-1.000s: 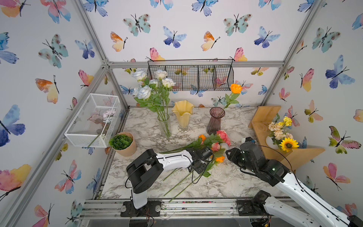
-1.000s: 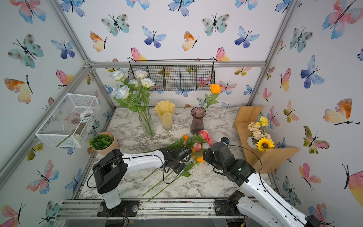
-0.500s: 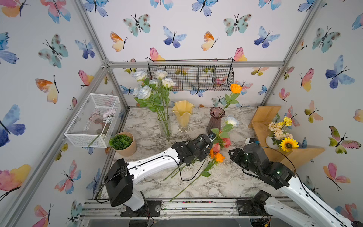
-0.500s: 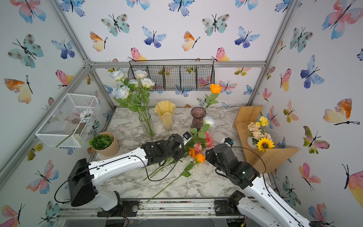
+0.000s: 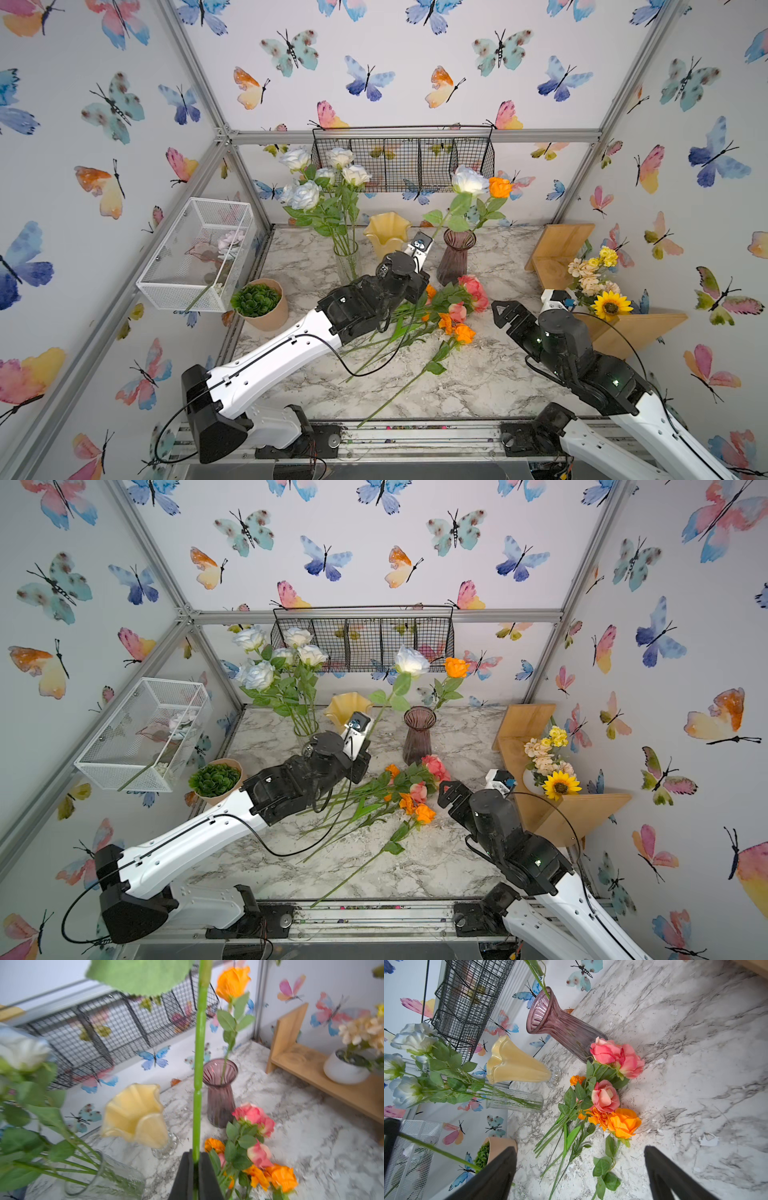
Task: Arrange the flowers in different vases according to their colors
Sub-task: Insert the flower into the vase.
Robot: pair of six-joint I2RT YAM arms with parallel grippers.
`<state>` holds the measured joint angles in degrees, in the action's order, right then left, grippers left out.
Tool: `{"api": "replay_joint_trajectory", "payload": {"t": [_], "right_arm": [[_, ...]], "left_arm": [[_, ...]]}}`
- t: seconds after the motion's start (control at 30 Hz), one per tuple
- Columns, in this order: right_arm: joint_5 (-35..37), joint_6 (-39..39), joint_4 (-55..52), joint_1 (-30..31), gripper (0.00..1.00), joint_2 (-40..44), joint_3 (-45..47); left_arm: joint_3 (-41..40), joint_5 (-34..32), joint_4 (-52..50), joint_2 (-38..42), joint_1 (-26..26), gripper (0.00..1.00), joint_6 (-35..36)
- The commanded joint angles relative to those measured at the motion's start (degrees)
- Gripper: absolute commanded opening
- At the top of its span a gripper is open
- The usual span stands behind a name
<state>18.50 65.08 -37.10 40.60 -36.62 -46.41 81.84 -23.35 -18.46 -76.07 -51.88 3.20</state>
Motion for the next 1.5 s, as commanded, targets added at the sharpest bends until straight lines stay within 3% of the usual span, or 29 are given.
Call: {"api": "replay_joint_trajectory", "payload": {"t": [0.0,0.2,0.4,0.73,1.4,1.43,1.47], "right_arm": [[3.74,-0.91,1.54,0.01,0.98,0.13,-0.23],[5.37,-3.76,5.90,0.01,0.98,0.54,1.68],[7.33,-8.89,9.24,0.01,0.98,-1.19,1.41],[7.78,-12.63,10.56,0.01,0.98,-4.26,0.88],[7.45,-12.79,10.39,0.01,0.98,-4.12,0.98],[7.35,-12.78,10.28,0.01,0.98,-4.00,0.89],[7.34,-12.78,10.14,0.01,0.98,-3.94,0.73]], "left_arm": [[7.01,0.56,5.30,1.94,7.47,0.00,0.84],[12.79,3.48,14.99,-1.43,20.45,0.00,-1.19],[18.06,7.54,19.56,-9.14,28.07,0.00,-7.52],[21.52,8.05,22.06,-17.52,34.16,0.00,-9.72],[5.57,6.87,26.59,-13.15,36.51,0.00,-8.01],[4.92,6.82,26.33,-12.84,36.58,0.06,-8.41],[4.25,6.75,26.32,-12.42,36.79,0.18,-9.08]]}}
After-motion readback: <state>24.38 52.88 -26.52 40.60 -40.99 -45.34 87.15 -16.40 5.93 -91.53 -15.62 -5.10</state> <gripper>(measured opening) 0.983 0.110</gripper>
